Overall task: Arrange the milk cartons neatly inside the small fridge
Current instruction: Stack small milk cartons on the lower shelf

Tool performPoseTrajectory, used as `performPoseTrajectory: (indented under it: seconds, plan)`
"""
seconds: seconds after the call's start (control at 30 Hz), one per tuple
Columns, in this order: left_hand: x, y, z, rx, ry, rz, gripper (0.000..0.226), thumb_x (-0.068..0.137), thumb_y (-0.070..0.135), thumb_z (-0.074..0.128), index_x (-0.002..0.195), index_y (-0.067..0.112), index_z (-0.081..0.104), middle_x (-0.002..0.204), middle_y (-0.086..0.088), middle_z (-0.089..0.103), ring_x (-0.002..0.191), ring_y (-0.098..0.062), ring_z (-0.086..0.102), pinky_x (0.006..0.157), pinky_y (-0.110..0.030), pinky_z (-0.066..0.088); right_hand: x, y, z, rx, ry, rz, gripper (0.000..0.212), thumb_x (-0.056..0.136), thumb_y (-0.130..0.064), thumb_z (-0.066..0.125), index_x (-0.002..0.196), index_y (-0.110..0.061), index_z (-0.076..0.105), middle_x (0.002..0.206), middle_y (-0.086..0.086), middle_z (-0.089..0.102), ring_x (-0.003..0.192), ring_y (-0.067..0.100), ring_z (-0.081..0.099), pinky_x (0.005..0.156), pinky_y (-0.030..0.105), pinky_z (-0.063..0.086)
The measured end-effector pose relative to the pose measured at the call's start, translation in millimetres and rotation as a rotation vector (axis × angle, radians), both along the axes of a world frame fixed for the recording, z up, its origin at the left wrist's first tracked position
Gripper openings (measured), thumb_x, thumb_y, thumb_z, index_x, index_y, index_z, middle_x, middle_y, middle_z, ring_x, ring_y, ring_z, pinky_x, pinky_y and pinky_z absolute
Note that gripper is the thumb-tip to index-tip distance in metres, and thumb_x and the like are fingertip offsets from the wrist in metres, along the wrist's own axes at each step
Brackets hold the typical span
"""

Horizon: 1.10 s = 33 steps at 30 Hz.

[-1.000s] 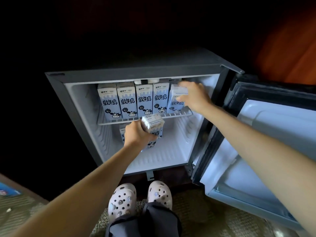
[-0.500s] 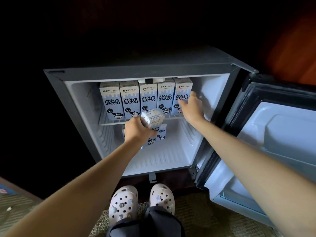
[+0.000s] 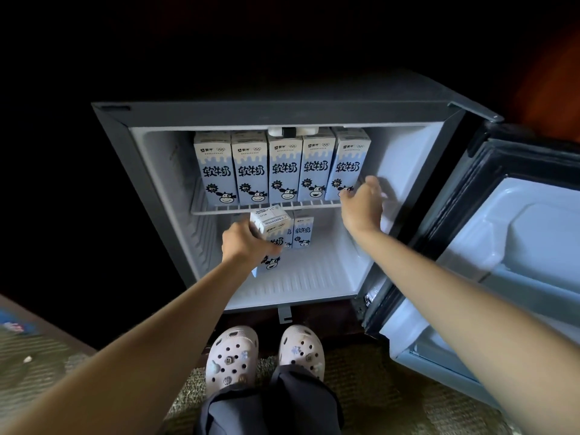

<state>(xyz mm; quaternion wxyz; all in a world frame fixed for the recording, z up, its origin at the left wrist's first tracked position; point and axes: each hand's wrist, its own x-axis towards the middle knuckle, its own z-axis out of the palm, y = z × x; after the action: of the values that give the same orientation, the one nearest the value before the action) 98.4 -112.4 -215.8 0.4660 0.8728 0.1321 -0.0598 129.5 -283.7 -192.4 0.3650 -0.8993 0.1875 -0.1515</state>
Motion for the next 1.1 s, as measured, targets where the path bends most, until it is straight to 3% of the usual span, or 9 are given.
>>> performPoseTrajectory:
  seconds: [0.07,0.17,0.27,0.4,0.5,0.6,0.73,0.9,1.1]
  plan:
    - [-2,7,-7,-0.02,0.042,-0.015,0.029,0.065,0.006,0.082,0.081,0.007,0.057,0.085,-0.002,0.058,0.08,-0.017,0.054,0.057,-0.022,0.045,-18,15,-19,-0.08,-0.1,-0.072,0.038,0.092,-0.008,0.052,0.127,0.002,0.039,0.138,0.017,0.037,0.124,0.029,0.045,0.094,0.033,0.043]
    - [-4,17,-27,-0.027,0.104,-0.039,0.042,0.065,0.001,0.081,0.103,0.004,0.064,0.097,-0.006,0.064,0.084,-0.017,0.056,0.072,-0.023,0.045,-45,43,-61,-0.177,-0.224,0.095,0.04,0.087,-0.001,0.053,0.126,0.0,0.042,0.128,0.017,0.044,0.116,0.031,0.048,0.09,0.035,0.046]
    - [-4,26,-52,-0.01,0.166,-0.004,0.04,0.064,0.003,0.082,0.1,0.007,0.064,0.101,-0.007,0.066,0.085,-0.017,0.057,0.073,-0.021,0.044,-55,66,-100,-0.08,0.096,0.458,0.029,0.091,-0.002,0.045,0.119,-0.001,0.047,0.121,0.013,0.05,0.107,0.028,0.054,0.082,0.034,0.047]
    - [7,32,-82,-0.096,0.226,0.034,0.052,0.066,-0.001,0.08,0.115,0.005,0.062,0.113,-0.009,0.067,0.1,-0.022,0.062,0.083,-0.024,0.048,-40,76,-137,-0.039,0.376,0.563,0.035,0.091,0.002,0.041,0.126,0.0,0.049,0.09,0.012,0.062,0.086,0.026,0.058,0.063,0.028,0.047]
    - [22,32,-100,-0.151,0.261,0.004,0.054,0.067,-0.007,0.076,0.117,0.003,0.059,0.117,-0.015,0.066,0.101,-0.024,0.062,0.093,-0.033,0.051,-18,80,-156,-0.09,0.507,0.608,0.046,0.092,0.001,0.039,0.137,-0.006,0.039,0.129,0.02,0.056,0.117,0.034,0.054,0.09,0.032,0.045]
    - [40,31,-119,-0.255,0.266,0.052,0.055,0.069,-0.015,0.071,0.121,-0.001,0.057,0.122,-0.018,0.062,0.108,-0.027,0.06,0.091,-0.03,0.048,3,88,-173,-0.056,0.578,0.636,0.048,0.095,-0.005,0.04,0.141,-0.013,0.035,0.137,0.018,0.05,0.116,0.031,0.055,0.08,0.026,0.044]
    - [61,33,-140,-0.323,0.241,0.159,0.053,0.075,-0.017,0.064,0.124,0.003,0.056,0.126,-0.015,0.061,0.114,-0.027,0.058,0.087,-0.027,0.047,21,101,-191,-0.05,0.564,0.654,0.04,0.096,-0.012,0.044,0.136,-0.009,0.042,0.125,0.019,0.058,0.11,0.033,0.059,0.086,0.031,0.047]
    - [77,37,-157,-0.332,0.176,0.201,0.042,0.088,-0.011,0.045,0.117,0.016,0.061,0.114,-0.009,0.067,0.088,-0.019,0.061,0.06,-0.021,0.054,39,111,-203,0.036,0.455,0.591,0.035,0.093,-0.009,0.049,0.128,-0.006,0.05,0.113,0.02,0.065,0.096,0.031,0.062,0.082,0.031,0.048]
    - [87,32,-179,-0.393,0.141,0.369,0.05,0.087,-0.005,0.044,0.135,0.011,0.043,0.12,-0.011,0.064,0.109,-0.028,0.062,0.09,-0.042,0.054,46,120,-214,0.015,0.334,0.57,0.035,0.091,-0.007,0.054,0.125,-0.007,0.052,0.121,0.013,0.064,0.109,0.028,0.06,0.084,0.029,0.048]
